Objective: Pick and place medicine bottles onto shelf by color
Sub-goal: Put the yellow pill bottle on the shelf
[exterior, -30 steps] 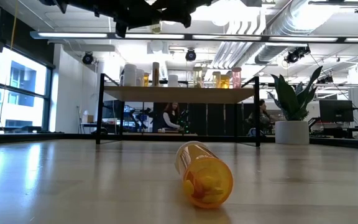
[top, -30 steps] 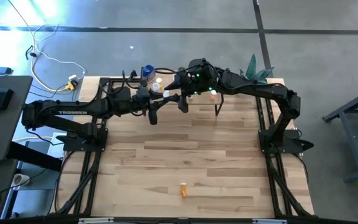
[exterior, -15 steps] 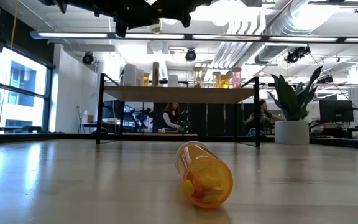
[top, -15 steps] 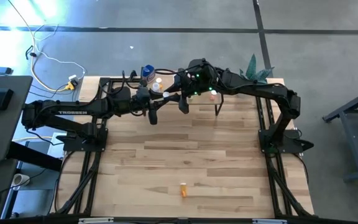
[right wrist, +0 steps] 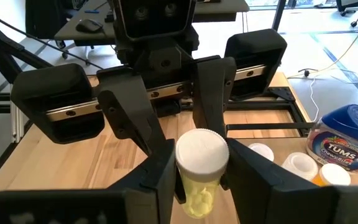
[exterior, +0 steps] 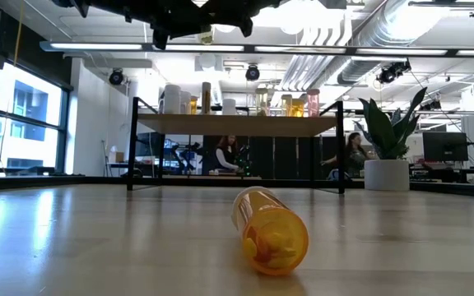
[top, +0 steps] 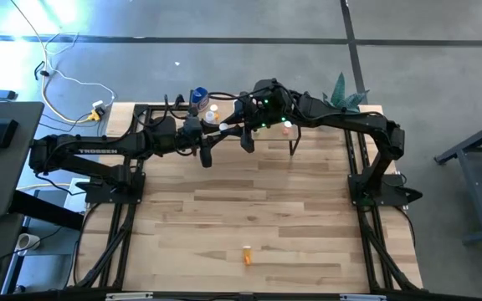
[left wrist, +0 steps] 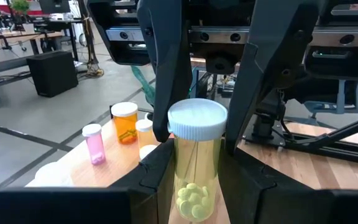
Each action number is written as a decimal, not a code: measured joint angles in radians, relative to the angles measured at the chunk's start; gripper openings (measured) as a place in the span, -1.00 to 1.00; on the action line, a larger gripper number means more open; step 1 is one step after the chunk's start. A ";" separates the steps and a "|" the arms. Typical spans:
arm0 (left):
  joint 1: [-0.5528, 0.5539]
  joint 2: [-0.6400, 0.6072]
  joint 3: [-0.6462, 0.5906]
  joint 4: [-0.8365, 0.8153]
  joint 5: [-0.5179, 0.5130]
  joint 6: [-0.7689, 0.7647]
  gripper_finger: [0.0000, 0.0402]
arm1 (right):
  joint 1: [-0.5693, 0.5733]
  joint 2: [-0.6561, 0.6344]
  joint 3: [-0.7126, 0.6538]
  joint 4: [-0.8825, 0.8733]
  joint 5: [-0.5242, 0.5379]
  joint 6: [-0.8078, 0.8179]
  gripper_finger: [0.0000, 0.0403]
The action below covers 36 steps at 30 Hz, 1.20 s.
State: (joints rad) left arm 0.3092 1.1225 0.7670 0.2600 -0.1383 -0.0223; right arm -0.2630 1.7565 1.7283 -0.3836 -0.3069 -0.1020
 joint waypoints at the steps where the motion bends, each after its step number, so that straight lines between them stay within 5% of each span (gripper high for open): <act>1: 0.000 0.000 0.000 0.000 0.000 0.000 -0.50 | 0.000 0.000 0.000 0.000 0.000 0.000 -0.44; 10: 0.000 0.000 0.000 -0.001 -0.003 0.000 -0.48 | 0.000 0.000 0.000 0.000 0.000 0.000 -0.44; 25: 0.000 0.000 0.000 -0.009 -0.008 0.000 -0.06 | -0.005 0.000 0.000 -0.001 0.012 -0.003 -0.45; 36: 0.000 0.000 0.000 -0.012 -0.058 -0.001 -0.03 | -0.053 -0.029 -0.001 -0.002 0.019 -0.003 -0.45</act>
State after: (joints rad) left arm 0.3095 1.1221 0.7670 0.2481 -0.1967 -0.0231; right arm -0.3160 1.7271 1.7271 -0.3851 -0.2874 -0.1047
